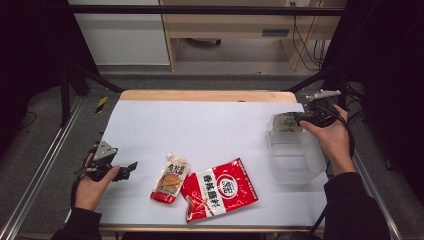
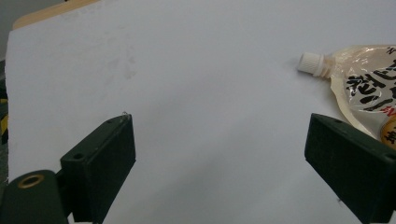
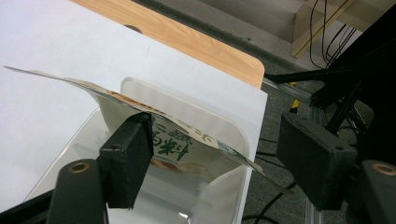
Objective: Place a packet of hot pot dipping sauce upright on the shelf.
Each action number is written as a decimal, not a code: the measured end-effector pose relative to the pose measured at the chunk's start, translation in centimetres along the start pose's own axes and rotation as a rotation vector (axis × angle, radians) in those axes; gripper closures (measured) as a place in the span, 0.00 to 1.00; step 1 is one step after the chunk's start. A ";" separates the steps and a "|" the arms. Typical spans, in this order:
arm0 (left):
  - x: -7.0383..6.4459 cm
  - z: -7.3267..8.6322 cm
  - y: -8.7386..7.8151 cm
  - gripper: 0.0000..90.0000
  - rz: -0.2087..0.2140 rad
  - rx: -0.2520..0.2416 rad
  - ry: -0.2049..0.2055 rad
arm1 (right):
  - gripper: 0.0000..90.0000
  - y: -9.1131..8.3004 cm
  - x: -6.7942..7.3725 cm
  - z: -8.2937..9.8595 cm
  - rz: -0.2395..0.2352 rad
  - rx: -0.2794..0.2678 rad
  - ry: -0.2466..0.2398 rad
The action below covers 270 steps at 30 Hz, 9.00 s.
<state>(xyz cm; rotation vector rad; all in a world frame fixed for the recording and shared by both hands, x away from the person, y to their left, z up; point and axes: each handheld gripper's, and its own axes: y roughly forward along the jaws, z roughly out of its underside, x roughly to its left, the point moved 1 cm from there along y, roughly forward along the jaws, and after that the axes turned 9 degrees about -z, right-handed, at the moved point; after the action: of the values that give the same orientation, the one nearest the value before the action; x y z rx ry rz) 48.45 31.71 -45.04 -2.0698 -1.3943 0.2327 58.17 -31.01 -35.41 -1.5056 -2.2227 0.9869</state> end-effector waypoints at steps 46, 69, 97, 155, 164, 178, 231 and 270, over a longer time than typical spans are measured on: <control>-1.8 -0.5 -0.4 0.10 0.026 -0.006 0.054 | 0.16 -4.9 14.4 0.2 -0.193 -0.095 -0.257; -4.6 0.2 -1.9 0.09 0.012 0.018 0.156 | 0.20 0.0 24.3 -1.9 -0.380 -0.033 -0.334; -6.0 -0.1 -1.3 0.10 0.049 0.036 0.214 | 0.53 6.3 32.2 -3.9 -0.548 0.062 -0.349; -4.0 -1.7 -3.3 0.16 0.088 -0.059 0.118 | 0.99 6.6 37.6 -4.9 -0.612 -0.017 -0.367; -2.8 -2.6 -5.0 0.21 0.093 -0.119 0.111 | 0.99 3.2 38.2 -6.9 -0.640 -0.133 -0.412; -3.8 -3.3 -5.4 0.35 0.173 -0.148 0.179 | 0.99 1.4 39.0 -6.5 -0.698 -0.183 -0.479; -5.8 -6.6 -8.7 0.82 0.364 -0.182 0.279 | 0.37 -0.4 38.0 -8.1 -0.633 0.037 -0.813; -4.6 -6.3 -8.5 0.75 0.360 -0.235 0.176 | 0.97 -0.4 39.7 -10.4 -0.685 0.135 -0.881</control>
<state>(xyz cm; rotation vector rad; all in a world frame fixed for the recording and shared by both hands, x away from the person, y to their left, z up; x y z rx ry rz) 42.89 27.25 -35.96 -2.4643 -0.9762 0.0323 47.27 8.49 -33.17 -0.1288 -2.7976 1.6652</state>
